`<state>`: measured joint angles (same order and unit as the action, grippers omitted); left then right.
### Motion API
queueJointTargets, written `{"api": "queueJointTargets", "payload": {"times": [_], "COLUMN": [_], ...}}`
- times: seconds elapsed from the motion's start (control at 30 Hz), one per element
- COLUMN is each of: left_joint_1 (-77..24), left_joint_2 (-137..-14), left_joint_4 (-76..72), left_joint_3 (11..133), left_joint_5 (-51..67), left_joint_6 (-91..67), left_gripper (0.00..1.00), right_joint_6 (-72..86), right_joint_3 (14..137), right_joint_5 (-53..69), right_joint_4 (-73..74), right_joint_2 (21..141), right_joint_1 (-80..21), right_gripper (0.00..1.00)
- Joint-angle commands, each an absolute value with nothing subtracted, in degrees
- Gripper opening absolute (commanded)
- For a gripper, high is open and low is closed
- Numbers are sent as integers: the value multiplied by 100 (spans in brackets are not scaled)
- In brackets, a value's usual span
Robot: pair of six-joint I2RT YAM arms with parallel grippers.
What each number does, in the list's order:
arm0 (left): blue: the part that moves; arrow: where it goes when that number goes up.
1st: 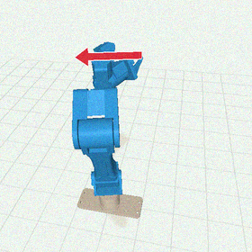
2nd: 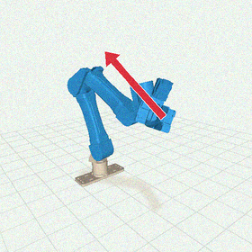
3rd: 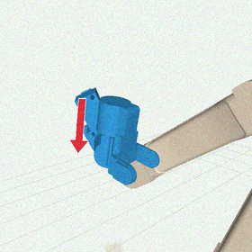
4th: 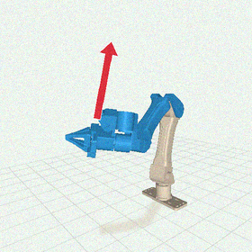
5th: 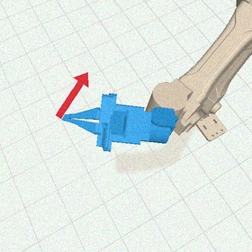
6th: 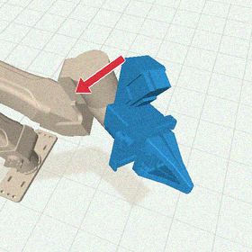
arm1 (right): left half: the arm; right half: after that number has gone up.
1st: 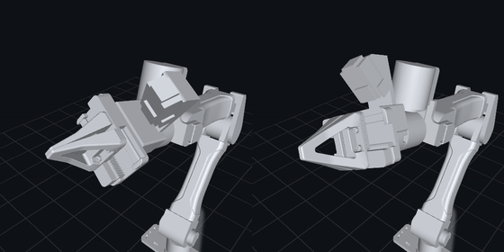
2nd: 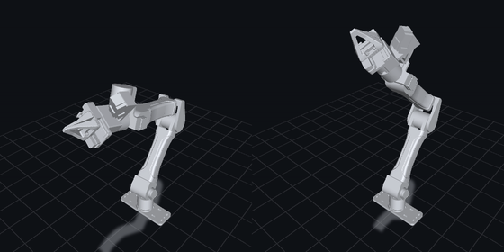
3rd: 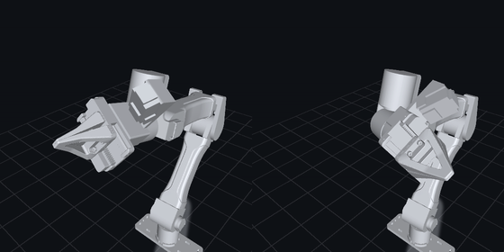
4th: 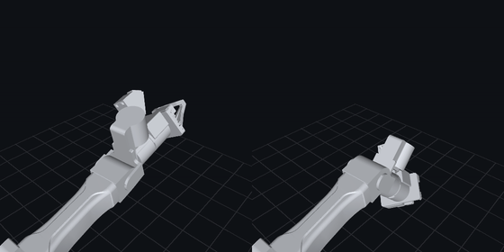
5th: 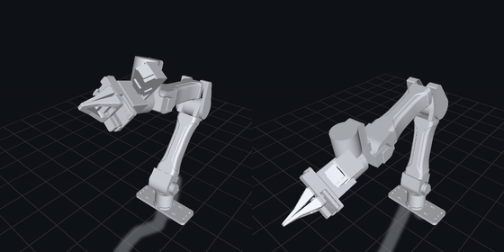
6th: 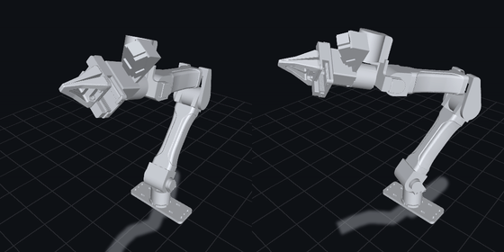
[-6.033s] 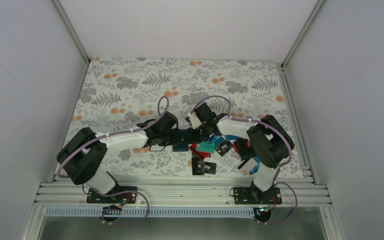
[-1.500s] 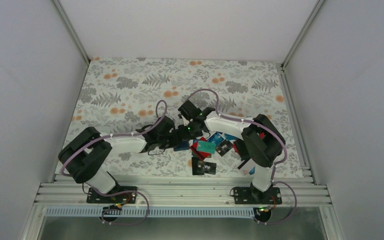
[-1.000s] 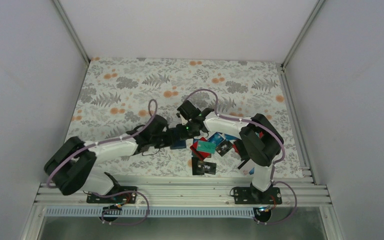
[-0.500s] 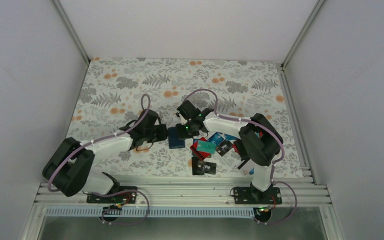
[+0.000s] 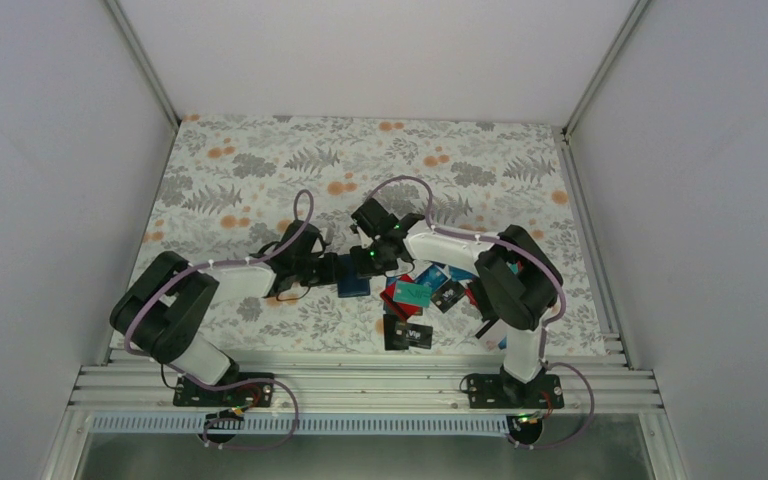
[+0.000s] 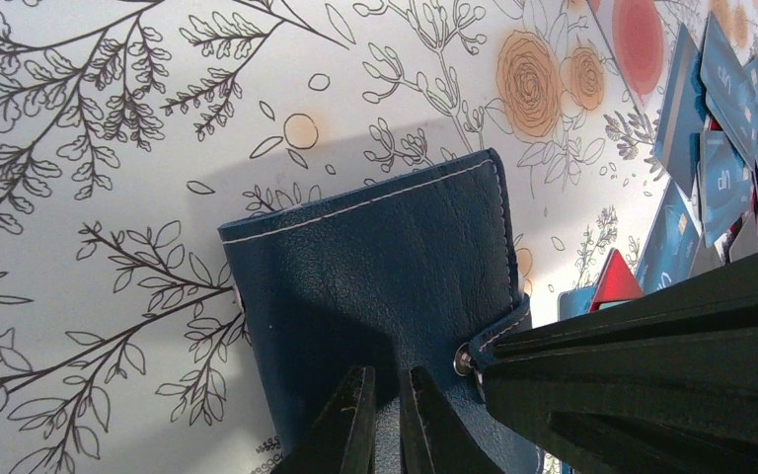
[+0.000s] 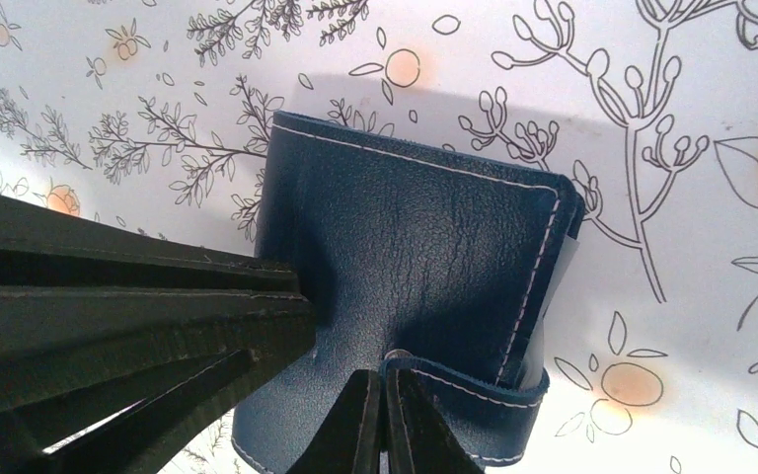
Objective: Put the credit cards into the card holder
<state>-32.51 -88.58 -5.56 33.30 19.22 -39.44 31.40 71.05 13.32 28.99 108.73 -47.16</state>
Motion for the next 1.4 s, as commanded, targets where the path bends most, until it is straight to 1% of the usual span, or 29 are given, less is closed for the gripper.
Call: {"api": "queueJointTargets", "payload": {"times": [0.0, 0.4, 0.93, 1.37], "left_joint_1": [-3270, -3270, -3275, -3274], "left_joint_2": [-9083, -9178, -9240, -9279], "left_joint_4": [-586, -690, -823, -757], "left_joint_3": [3138, 3064, 2998, 3028], "left_joint_5": [2005, 2098, 2160, 2107], "left_joint_6": [-3849, -3867, -3913, -3981], "left_gripper": [8, 5, 4, 4], "right_joint_6": [3078, 3174, 3421, 3588], "right_joint_3": [7337, 7658, 7914, 7722], "right_joint_5": [1165, 1083, 923, 821], "right_joint_4": [3095, 3190, 3284, 3150], "right_joint_2": [11139, 11350, 11433, 11010], "right_joint_1": [-4745, -4746, -4694, -4649], "right_gripper": [4, 4, 4, 4]}}
